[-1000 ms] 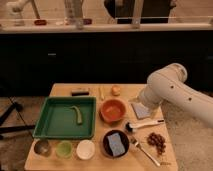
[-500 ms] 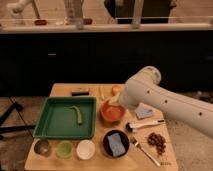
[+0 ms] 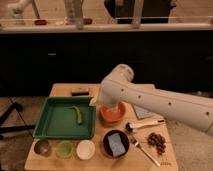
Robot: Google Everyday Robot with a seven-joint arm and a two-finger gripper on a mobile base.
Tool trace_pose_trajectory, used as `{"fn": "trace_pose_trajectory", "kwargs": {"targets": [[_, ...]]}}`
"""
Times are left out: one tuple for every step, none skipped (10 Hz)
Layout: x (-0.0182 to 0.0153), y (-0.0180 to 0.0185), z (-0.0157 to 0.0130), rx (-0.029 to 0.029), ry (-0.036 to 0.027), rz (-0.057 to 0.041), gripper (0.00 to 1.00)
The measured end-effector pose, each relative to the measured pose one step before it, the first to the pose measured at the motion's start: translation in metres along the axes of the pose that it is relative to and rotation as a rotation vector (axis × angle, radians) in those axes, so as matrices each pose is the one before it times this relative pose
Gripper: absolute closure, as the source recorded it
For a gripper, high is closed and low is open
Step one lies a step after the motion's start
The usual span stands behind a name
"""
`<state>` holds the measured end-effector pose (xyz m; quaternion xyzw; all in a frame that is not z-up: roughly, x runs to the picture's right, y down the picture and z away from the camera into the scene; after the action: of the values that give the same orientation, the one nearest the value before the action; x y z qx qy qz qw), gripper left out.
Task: Place pepper in plastic cup
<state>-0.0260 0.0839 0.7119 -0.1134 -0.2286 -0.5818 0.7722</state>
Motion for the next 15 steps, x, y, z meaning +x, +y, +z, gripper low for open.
{"fn": "trace_pose_trajectory", "kwargs": {"targets": [[0.00061, -0.01125, 0.00531, -0.00032, -0.00814, -0.01724, 0.20], [0.00069, -0.01238, 0.00674, -0.00165, -0.01277, -0.02620, 0.20], [0.00134, -0.00594, 0.00685, -0.00589, -0.01340, -0.02160, 0.20], [0.00149, -0.00411, 0.00758, -0.00500, -0.01682, -0.01596, 0.20], [0.00194, -0.00283, 0.00787, -0.00428, -0.01978, -0.01002, 0.20], [0.00069, -0.00450, 0.00900, -0.00045, -0.02988, -0.00665, 0.20], [0.00048, -0.00425, 0.00663, -0.00145, -0.01997, -0.00581, 0.20], [0.00003, -0.00284, 0.00529, -0.00157, -0.01546, -0.00414, 0.20], [-0.00006, -0.00325, 0.00604, -0.00634, -0.01987, -0.01467, 0.20], [-0.00028, -0.00032, 0.00077, -0.00132, -0.00351, -0.00289, 0.20], [0.00022, 0.00104, -0.00016, -0.00041, 0.00031, 0.00169, 0.20], [0.00028, 0.00111, -0.00025, -0.00037, 0.00051, 0.00186, 0.20], [-0.00017, -0.00067, 0.00013, 0.00007, -0.00026, -0.00124, 0.20], [-0.00022, -0.00074, 0.00024, 0.00016, -0.00053, -0.00123, 0.20], [0.00004, 0.00072, -0.00004, -0.00011, 0.00065, 0.00073, 0.20]]}}
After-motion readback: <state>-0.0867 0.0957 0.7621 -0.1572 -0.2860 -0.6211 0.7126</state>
